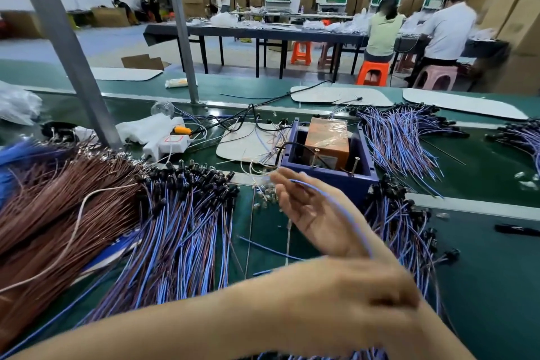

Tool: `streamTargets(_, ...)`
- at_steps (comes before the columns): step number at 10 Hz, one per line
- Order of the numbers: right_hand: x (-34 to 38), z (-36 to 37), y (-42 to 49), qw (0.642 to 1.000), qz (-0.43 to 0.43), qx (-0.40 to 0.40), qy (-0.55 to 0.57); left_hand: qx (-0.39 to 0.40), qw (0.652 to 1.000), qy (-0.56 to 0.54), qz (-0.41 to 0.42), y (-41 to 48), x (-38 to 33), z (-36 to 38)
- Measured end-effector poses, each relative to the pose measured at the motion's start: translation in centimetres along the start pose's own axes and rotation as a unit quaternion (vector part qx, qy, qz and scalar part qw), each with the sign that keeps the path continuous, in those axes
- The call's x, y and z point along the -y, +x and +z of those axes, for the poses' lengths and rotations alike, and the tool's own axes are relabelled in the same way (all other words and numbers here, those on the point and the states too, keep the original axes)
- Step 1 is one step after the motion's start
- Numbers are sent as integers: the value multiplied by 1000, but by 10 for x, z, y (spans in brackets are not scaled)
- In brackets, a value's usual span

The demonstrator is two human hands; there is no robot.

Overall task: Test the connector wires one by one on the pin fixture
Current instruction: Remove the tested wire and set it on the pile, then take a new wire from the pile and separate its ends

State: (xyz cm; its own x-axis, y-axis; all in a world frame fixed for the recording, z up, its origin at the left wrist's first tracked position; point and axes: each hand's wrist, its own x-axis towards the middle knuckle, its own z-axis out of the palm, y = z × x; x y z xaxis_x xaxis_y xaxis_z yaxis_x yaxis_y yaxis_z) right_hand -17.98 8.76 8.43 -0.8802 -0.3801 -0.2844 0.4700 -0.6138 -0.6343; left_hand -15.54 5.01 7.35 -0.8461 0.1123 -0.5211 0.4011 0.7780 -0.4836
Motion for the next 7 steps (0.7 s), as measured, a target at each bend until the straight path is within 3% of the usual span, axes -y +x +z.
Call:
streamTargets(1,20,-26,-9,1000,-8,-5,-21,-59,967,102,226,8,-1,20)
streamTargets(2,22,-42,-14,992,-66,-20,-105,-277,792,-371,398,-37,10,58)
streamTargets(3,25,-53,-23,980,-95,-39,-170,-333,676,-601,266,-16,30,65)
streamTargets(4,19,-55,-31,960,-135,-67,-238,-294,573,-749,158,13,37,34)
streamTargets(5,8,-58,-32,935,-156,-119,-294,-270,396,-861,172,30,47,6)
streamTargets(6,1,-60,-32,927,-152,-142,-313,-263,325,-891,177,43,50,-16)
streamTargets(7,2,-63,-31,916,-160,-157,-334,-250,337,-891,175,52,51,-19)
